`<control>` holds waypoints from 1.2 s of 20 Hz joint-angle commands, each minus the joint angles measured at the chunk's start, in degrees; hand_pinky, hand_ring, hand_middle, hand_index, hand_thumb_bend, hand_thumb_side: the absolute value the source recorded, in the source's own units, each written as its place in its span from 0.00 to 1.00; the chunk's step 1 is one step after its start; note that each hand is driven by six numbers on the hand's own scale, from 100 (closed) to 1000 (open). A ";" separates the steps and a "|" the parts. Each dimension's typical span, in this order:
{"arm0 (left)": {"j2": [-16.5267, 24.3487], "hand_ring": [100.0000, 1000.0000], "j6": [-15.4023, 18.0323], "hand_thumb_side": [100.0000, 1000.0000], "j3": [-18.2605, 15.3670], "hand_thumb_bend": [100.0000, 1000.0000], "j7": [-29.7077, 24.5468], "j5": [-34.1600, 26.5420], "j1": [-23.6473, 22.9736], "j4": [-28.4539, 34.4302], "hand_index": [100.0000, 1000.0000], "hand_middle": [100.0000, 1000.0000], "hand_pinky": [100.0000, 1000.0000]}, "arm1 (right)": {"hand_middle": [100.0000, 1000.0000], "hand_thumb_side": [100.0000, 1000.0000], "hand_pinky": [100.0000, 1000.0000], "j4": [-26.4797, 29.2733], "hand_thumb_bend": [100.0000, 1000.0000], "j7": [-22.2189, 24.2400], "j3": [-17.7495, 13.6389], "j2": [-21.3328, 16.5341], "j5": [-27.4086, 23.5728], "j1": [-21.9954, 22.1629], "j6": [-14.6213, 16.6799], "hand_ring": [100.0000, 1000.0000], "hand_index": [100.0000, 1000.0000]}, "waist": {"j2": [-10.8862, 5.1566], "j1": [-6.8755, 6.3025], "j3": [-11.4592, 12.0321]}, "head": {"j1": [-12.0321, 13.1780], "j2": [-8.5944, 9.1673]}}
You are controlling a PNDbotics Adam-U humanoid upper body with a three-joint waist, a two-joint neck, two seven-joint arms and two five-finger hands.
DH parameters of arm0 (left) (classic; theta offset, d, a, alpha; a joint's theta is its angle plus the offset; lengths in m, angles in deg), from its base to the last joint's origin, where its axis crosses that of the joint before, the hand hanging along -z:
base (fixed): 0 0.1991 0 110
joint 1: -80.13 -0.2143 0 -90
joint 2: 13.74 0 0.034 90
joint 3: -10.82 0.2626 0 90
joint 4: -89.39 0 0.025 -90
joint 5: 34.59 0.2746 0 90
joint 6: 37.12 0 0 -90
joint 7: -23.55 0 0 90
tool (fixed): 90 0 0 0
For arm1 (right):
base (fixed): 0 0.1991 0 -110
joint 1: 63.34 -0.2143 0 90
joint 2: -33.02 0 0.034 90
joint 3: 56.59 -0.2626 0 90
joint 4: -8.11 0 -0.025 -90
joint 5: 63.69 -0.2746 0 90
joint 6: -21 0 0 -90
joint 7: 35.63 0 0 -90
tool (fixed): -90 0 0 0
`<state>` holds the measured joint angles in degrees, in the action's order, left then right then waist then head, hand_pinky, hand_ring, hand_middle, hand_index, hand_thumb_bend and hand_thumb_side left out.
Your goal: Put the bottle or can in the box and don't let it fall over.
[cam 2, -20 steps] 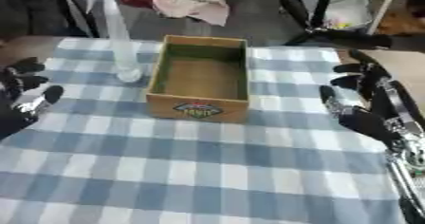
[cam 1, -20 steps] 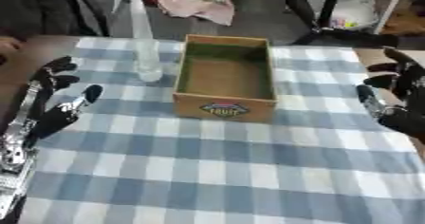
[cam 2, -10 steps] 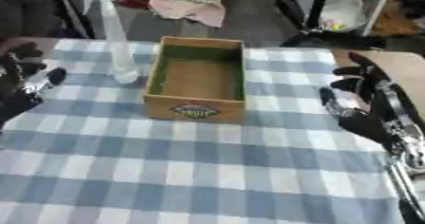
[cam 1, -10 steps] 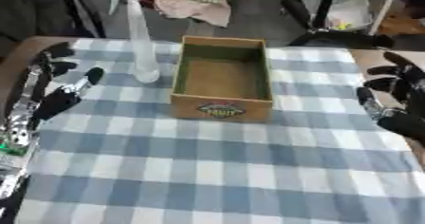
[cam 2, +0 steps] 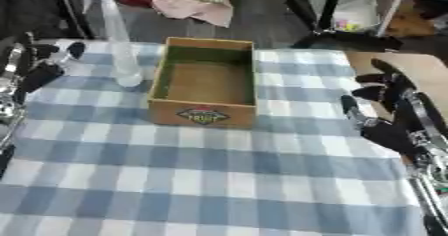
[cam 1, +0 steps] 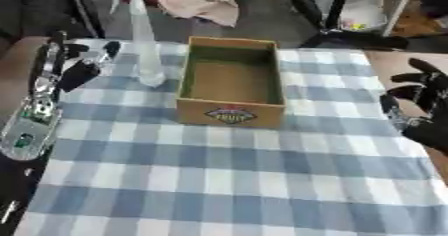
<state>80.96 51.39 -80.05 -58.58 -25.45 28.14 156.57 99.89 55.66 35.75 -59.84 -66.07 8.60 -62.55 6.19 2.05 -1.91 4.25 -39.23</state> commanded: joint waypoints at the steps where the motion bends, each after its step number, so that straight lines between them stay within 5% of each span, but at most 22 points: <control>1: 1.21 0.72 1.84 0.46 0.22 0.62 -0.10 -0.11 3.41 -4.00 0.89 0.75 0.84 | 0.69 0.07 0.78 0.74 0.20 0.36 -0.02 -0.65 -0.50 -1.05 0.16 0.65 0.94 | -0.26 -0.10 -0.49 | 0.52 0.22; 12: 0.31 0.71 2.88 0.44 0.10 0.62 5.17 2.28 10.82 -14.50 0.88 0.74 0.84 | 0.69 0.08 0.78 0.95 0.19 0.87 0.39 -0.25 -1.08 -2.12 0.30 0.65 0.94 | 2.19 -0.23 -3.92 | 1.44 1.24; 24: 3.13 0.72 2.38 0.43 -0.72 0.60 9.32 4.78 15.16 -17.98 0.88 0.74 0.84 | 0.68 0.07 0.78 0.96 0.20 1.23 0.56 -0.19 -1.51 -2.96 0.46 0.65 0.94 | 4.80 -0.88 -6.87 | 2.43 3.39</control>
<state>82.04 53.90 -80.19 -49.86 -21.13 41.71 138.13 99.88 56.68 36.62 -59.24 -67.28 6.45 -62.21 11.83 1.19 -8.78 6.51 -36.69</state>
